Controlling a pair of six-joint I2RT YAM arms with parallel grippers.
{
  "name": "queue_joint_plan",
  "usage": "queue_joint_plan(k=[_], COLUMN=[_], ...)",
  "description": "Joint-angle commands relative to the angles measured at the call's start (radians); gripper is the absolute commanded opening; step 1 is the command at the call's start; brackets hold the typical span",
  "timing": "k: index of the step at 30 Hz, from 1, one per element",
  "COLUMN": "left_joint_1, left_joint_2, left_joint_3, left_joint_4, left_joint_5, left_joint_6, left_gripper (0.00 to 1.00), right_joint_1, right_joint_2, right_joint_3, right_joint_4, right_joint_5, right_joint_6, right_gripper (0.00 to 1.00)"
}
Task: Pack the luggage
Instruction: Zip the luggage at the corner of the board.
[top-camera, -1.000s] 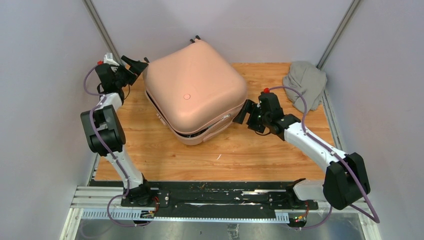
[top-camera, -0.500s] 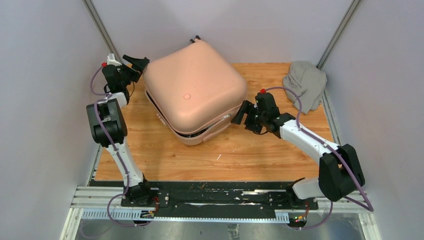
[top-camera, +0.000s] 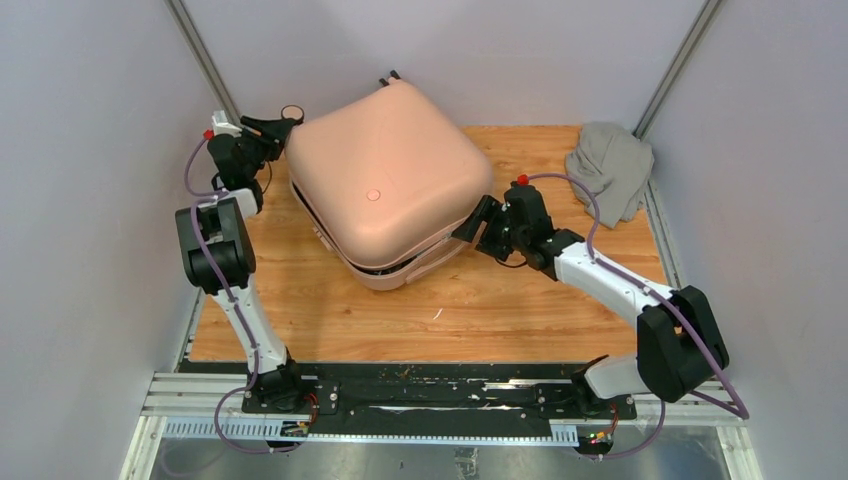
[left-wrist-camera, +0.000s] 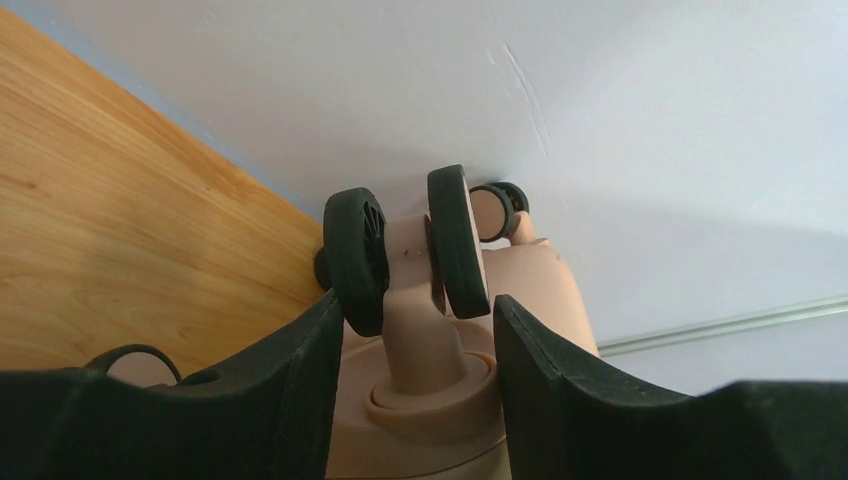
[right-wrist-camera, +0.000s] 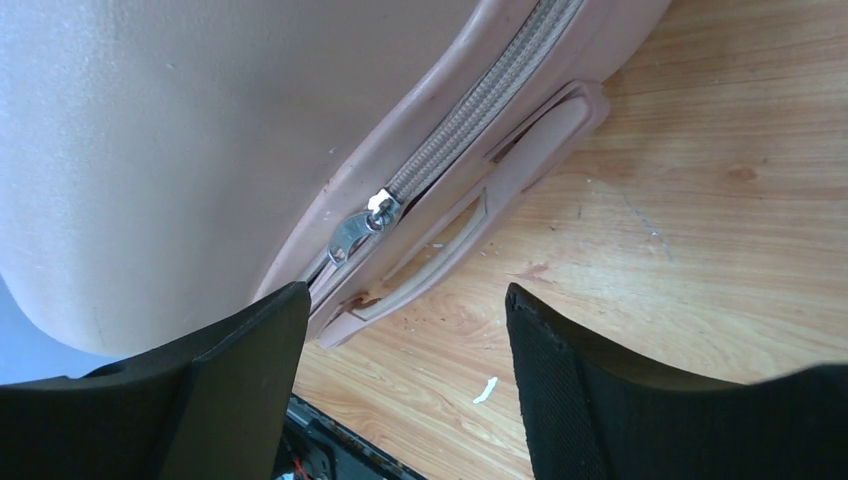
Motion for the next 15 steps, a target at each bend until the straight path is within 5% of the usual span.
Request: queue_joint_plan(k=[1,15], left_joint_1=[-0.001,-0.001], left_joint_2=[-0.065,-0.240], left_joint_3=[-0.037,-0.019], left_joint_4=[0.098,0.019], left_joint_5=[0.037,0.030], left_joint_6=[-0.033,-0.100], left_gripper=[0.16,0.04], right_joint_1=[0.017,0.017], right_joint_2=[-0.015,-0.053], right_joint_3=[-0.032,-0.096], right_joint_4=[0.072,0.078], right_joint_5=[0.037,0.038], right_joint_6=[0.080,0.108], right_gripper=[0.75,0.71])
